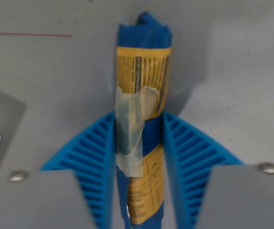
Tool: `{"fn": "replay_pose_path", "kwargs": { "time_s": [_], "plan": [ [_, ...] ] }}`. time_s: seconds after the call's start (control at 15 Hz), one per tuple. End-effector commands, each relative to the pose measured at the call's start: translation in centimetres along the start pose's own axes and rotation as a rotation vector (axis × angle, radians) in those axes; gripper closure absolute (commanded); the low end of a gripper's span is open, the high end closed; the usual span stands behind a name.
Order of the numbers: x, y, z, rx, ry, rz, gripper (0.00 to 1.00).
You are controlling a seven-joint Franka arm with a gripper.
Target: Pick up the blue bag
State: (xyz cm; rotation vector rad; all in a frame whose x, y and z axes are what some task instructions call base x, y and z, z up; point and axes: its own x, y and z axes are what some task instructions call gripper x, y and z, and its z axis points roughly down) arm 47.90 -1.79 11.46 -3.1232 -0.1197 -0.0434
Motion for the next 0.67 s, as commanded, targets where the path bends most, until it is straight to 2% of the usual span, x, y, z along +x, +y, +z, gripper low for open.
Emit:
{"fn": "replay_pose_path", "kwargs": {
  "time_s": [0.07,0.4,0.67],
  "plan": [
    [0.1,0.3,-0.2,-0.037,0.03,-0.014,1.0],
    [0.1,0.3,-0.2,-0.037,0.03,-0.014,1.0],
    [0.0,-0.1,-2.2,-0.034,0.015,-0.012,1.0]
  ]
}}
